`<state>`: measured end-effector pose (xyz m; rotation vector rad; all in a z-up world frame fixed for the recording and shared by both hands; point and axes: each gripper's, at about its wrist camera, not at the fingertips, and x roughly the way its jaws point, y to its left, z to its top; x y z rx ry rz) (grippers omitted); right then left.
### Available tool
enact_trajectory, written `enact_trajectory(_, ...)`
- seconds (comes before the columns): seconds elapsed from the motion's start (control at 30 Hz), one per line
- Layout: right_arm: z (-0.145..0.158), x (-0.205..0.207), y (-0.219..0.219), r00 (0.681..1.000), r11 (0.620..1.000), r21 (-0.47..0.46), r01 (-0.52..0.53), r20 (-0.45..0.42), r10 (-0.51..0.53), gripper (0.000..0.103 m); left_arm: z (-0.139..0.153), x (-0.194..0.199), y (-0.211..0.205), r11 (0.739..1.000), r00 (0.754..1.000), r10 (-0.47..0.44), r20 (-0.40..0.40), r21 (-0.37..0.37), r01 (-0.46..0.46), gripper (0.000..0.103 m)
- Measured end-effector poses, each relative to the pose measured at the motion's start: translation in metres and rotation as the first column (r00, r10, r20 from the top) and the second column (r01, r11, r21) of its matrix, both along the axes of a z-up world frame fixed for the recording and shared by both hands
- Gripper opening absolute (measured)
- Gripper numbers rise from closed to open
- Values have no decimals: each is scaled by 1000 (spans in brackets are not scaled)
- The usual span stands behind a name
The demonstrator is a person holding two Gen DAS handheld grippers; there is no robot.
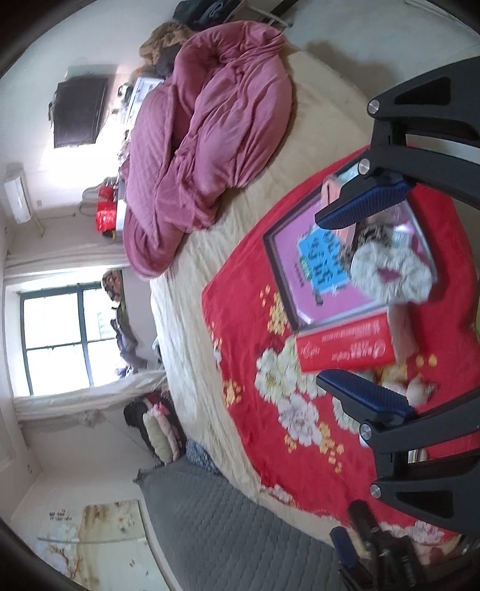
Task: Organize soft objects
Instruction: 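Move both open tools back over the pile of items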
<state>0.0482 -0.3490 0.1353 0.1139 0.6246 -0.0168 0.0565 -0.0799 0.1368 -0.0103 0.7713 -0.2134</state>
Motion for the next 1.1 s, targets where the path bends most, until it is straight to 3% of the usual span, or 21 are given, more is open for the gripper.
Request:
enact_trajectory(0.2,13,-4,34,998,998,-18,-62,17,63,78,15,-9,60,994,995,102,18,-31,-102,77)
enact_trajectory(0.4,16,-4,58,994,993,-28,-112,13,112,78,6,-17,95,985,986,165,-11,-43,-165,77)
enact_trajectory(0.7,0,-5,86,983,983,-26,-181,-28,181,78,-41,-30,117,986,980,168,-103,-5,-169,77)
enact_trajectory(1.1,-61,-7,122,955,962,-53,-267,-146,257,78,-104,-34,123,981,959,180,-220,-27,-191,77)
